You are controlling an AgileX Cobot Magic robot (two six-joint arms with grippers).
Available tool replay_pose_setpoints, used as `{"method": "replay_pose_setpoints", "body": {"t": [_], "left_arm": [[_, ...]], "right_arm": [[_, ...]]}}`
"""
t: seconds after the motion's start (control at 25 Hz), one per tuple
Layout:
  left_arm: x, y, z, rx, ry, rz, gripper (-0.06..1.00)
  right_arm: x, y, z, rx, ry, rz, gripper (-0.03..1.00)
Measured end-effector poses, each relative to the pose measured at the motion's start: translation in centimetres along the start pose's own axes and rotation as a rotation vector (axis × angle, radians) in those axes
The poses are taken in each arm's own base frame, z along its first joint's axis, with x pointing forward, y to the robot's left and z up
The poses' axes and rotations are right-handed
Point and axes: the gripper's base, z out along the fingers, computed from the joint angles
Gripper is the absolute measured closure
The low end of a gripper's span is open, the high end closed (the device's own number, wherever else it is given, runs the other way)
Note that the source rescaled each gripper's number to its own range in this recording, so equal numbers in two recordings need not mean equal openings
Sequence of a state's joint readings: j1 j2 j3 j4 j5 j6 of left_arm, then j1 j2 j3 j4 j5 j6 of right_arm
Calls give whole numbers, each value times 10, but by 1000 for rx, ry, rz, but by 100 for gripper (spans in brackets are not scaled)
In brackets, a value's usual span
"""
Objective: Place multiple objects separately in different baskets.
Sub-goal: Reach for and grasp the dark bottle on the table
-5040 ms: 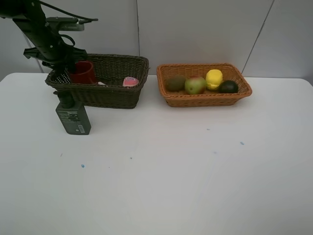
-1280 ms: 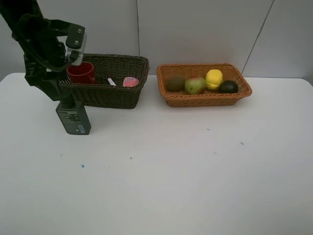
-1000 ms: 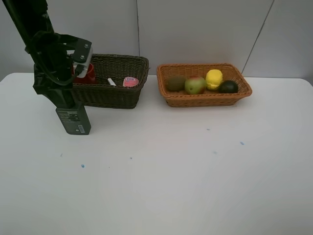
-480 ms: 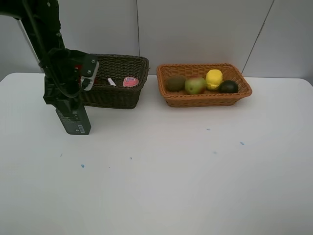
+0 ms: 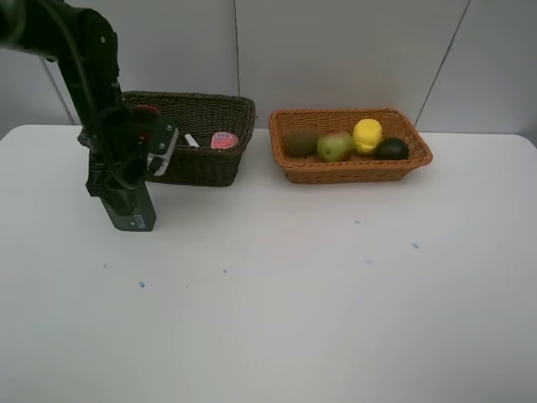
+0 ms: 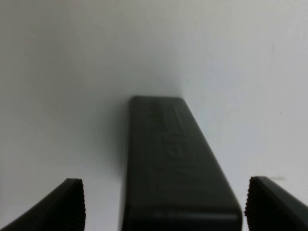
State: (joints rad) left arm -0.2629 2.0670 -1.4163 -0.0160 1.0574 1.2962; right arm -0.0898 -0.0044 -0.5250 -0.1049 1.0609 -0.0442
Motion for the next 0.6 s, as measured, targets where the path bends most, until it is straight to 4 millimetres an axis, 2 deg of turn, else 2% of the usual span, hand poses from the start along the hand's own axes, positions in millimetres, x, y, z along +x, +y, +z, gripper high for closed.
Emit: {"method": "replay_pose_setpoints", "body": {"t": [0.16, 0.24, 0.32, 0.44, 0.6], "left_arm": [[-7, -1, 3, -2, 5, 24, 7], [-9, -1, 3, -7, 14, 38, 10], [-10, -2, 4, -8, 28, 53, 22], [-9, -2, 3, -9, 58, 73, 45], [-5, -4, 4, 23, 101, 76, 45]], "right_arm": [[0, 0, 0, 0, 0, 0, -3], [0, 0, 0, 0, 0, 0, -3], [0, 0, 0, 0, 0, 0, -3], [0, 0, 0, 0, 0, 0, -3], [0, 0, 0, 0, 0, 0, -3]]}}
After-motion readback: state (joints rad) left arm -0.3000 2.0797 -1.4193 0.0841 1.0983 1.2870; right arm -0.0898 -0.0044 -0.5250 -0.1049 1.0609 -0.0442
